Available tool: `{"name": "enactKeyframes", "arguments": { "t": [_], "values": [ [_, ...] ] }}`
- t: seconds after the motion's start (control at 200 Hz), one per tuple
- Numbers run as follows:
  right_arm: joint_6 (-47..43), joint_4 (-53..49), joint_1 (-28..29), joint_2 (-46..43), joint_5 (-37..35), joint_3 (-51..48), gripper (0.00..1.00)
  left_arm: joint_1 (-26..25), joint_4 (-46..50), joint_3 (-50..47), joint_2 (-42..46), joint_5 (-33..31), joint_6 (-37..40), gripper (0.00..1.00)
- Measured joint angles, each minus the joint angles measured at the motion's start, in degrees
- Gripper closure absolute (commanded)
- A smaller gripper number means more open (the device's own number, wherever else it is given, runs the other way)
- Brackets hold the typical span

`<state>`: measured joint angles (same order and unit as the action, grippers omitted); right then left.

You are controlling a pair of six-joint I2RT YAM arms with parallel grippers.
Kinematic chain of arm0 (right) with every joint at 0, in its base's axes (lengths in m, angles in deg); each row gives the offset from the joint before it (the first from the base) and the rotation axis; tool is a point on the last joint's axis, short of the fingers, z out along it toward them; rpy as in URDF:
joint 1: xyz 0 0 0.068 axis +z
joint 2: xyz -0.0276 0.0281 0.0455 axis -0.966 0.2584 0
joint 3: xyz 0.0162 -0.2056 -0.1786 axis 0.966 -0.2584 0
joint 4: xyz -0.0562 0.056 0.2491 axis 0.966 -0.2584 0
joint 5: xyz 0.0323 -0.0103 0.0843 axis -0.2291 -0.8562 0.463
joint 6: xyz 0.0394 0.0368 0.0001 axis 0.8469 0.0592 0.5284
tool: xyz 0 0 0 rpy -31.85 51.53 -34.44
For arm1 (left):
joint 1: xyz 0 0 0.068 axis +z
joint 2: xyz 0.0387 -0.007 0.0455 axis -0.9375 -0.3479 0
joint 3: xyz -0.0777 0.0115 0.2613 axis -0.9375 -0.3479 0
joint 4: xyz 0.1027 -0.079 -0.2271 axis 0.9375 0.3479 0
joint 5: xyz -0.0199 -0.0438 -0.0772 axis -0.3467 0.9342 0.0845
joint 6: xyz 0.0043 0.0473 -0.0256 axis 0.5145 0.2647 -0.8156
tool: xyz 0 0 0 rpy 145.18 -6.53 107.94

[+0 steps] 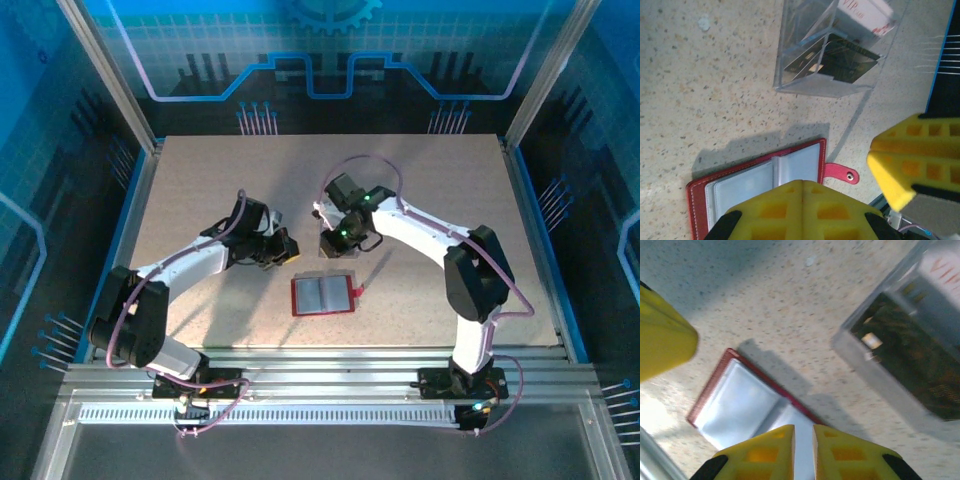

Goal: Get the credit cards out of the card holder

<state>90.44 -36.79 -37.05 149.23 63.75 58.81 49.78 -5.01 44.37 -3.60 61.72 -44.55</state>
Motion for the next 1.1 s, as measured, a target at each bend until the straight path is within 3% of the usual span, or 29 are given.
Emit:
{"name": "enactKeyframes", "arguments": {
  "t": [0.265,0.45,1.101],
  "values": [
    [18.0,10.8,0.7,-0.9,10.6,-9.2,0.92,-0.9,1.4,-3.8,-0.1,0.2,0.2,1.00],
    [25.2,17.2,2.0,-2.1,14.9,-16.3,0.92,-1.0,2.8,-5.8,-0.1,0.2,1.2,1.00],
    [28.7,20.1,6.3,0.2,17.1,-15.8,0.90,-2.7,7.2,-7.5,-4.2,-0.9,4.2,1.00]
  ]
}}
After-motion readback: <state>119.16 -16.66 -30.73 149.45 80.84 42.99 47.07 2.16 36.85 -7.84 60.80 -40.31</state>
